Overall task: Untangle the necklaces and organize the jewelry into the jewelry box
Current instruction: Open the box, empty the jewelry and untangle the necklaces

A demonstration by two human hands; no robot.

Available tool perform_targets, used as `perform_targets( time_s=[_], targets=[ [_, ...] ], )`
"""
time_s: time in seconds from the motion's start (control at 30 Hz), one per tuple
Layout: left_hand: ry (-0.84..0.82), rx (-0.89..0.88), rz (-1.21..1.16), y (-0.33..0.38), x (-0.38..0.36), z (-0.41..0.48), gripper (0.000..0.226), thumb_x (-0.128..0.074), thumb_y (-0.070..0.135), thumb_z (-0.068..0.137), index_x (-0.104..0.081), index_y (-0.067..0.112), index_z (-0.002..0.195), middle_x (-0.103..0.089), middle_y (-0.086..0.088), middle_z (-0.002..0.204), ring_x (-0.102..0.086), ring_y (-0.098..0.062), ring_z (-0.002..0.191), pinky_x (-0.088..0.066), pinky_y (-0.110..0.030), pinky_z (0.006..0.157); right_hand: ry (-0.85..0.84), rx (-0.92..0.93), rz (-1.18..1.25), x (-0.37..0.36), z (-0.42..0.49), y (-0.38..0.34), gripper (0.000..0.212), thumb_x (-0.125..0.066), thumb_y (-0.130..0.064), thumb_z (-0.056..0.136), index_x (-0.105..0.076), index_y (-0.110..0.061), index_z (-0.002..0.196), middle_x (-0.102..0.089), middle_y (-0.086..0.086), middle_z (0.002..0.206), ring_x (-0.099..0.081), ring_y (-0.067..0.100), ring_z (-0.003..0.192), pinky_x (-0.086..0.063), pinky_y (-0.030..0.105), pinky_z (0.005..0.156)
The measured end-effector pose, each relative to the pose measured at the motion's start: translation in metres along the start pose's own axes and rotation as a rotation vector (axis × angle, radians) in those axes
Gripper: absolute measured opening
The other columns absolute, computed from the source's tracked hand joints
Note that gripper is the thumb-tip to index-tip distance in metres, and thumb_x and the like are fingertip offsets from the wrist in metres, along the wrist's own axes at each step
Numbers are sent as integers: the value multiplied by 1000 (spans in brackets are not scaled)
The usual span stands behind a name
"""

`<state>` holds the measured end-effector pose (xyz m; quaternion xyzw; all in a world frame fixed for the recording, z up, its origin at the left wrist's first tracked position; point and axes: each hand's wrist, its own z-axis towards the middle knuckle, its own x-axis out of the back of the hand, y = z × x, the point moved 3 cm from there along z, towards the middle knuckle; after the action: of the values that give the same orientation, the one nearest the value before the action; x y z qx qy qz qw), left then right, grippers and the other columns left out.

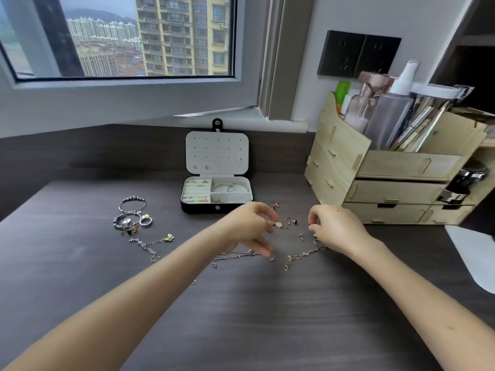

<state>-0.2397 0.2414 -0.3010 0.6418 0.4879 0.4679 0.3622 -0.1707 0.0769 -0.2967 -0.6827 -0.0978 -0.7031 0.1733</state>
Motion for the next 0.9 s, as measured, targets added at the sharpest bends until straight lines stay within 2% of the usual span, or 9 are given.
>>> perform_targets(
  time_s=[0.13, 0.27, 0.37, 0.47, 0.53, 0.63, 0.73, 0.9],
  targets=[
    [169, -75, -53, -4, 40, -13, 17, -46, -3, 92, -58, 9, 92, -61, -13, 94, -65, -29, 68, -58, -30, 61, 43, 95, 102, 6, 3, -32, 9, -54, -18, 91, -62, -20, 88, -65, 0, 98, -58, 22, 96, -44, 30, 74],
    [401, -139, -35, -14, 81, -11, 23, -43, -7, 89, -59, 8, 82, -62, -15, 87, -59, -20, 63, -55, -26, 60, 61, 165, 209, 5, 18, -61, 13, -55, -19, 90, -68, -20, 89, -68, 0, 97, -61, 22, 94, -47, 30, 76],
    [566, -151, 75, -24, 107, -5, 26, -45, -4, 86, -61, 13, 77, -66, -10, 82, -60, -21, 67, -53, -31, 66, 68, 230, 263, 4, 41, -81, 16, -56, -17, 90, -72, -18, 92, -70, 0, 99, -62, 21, 95, -48, 30, 79],
    [688, -146, 299, -28, 125, 1, 26, -47, 2, 83, -65, 19, 77, -65, 0, 78, -59, -17, 71, -44, -21, 59, 41, 282, 325, 3, 68, -102, 16, -59, -19, 89, -74, -18, 94, -71, -2, 99, -62, 16, 95, -46, 27, 79],
    [700, -133, 425, -28, 129, 5, 28, -45, 4, 83, -66, 22, 79, -63, 4, 76, -57, -14, 71, -39, -20, 57, -1, 325, 318, -1, 84, -117, 14, -62, -23, 88, -74, -20, 95, -71, -3, 98, -61, 15, 93, -44, 26, 77],
    [665, -129, 512, -29, 131, 12, 29, -45, 5, 83, -66, 24, 78, -63, 3, 79, -57, -18, 78, -42, -25, 65, -64, 379, 241, -9, 99, -137, 13, -67, -28, 85, -74, -22, 93, -69, -4, 91, -58, 13, 85, -43, 26, 72],
    [652, -137, 531, -30, 135, 19, 29, -44, 4, 85, -69, 21, 82, -63, 1, 83, -54, -17, 79, -42, -25, 68, -90, 407, 100, -18, 109, -151, 11, -70, -32, 82, -75, -26, 90, -69, -5, 92, -59, 15, 90, -39, 24, 67],
    [640, -141, 503, -33, 143, 23, 29, -45, 4, 84, -66, 24, 79, -61, 6, 75, -53, -14, 74, -40, -24, 65, -155, 473, 11, -22, 122, -159, 13, -71, -32, 80, -73, -33, 93, -66, -11, 98, -58, 11, 96, -40, 24, 73]
  ],
)
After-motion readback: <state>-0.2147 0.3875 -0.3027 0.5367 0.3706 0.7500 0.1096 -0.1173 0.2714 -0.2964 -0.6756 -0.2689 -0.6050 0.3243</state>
